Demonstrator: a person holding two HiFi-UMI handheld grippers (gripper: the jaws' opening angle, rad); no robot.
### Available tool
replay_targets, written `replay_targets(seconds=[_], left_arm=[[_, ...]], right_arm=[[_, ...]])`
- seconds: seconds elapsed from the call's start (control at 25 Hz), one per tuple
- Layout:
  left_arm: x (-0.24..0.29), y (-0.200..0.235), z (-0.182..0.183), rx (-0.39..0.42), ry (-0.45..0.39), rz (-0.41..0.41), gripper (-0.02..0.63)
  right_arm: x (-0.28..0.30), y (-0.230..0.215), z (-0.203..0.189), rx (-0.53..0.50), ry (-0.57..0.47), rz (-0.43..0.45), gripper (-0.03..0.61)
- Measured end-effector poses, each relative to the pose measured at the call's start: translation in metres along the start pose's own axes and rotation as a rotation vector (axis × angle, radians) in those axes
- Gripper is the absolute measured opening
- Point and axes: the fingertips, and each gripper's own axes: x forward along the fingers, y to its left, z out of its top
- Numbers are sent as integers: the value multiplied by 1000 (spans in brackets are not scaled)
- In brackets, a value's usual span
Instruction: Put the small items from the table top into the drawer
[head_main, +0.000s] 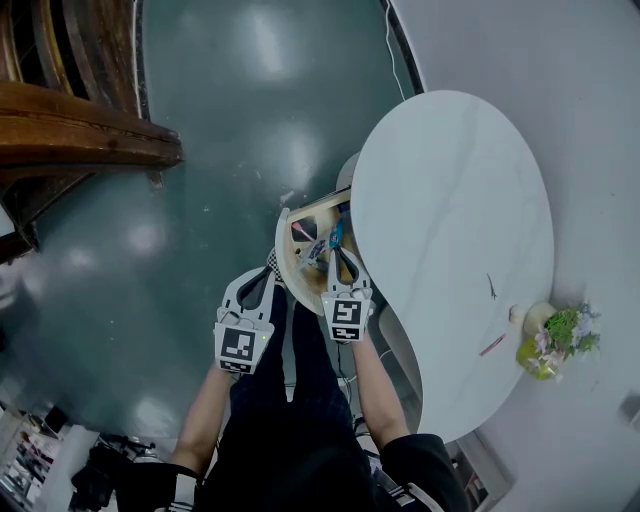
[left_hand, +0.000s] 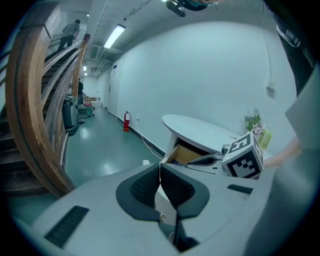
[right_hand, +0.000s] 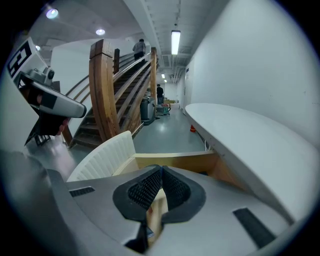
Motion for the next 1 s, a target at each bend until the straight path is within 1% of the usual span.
replay_targets(seconds=[0.2, 0.36, 0.4, 0.44, 0.76, 1.0], left_arm=[[-1, 0, 3, 5, -4, -2, 20], [-2, -3, 4, 7, -5, -6, 20], [-2, -4, 4, 8, -5, -7, 20], [-2, -6, 4, 9, -6, -7, 20], [-7, -12, 6, 16, -15, -11, 20], [-16, -17, 18, 32, -39, -9, 20]], right_arm=[[-2, 1, 0, 7, 6, 5, 31], [-5, 4, -1, 63, -13, 26, 36], [-5, 7, -2, 80, -16, 42, 100], [-5, 9, -2, 93, -16, 58, 208], [-13, 16, -3, 95, -13, 70, 213], [-28, 27, 7, 112, -15, 125, 212]])
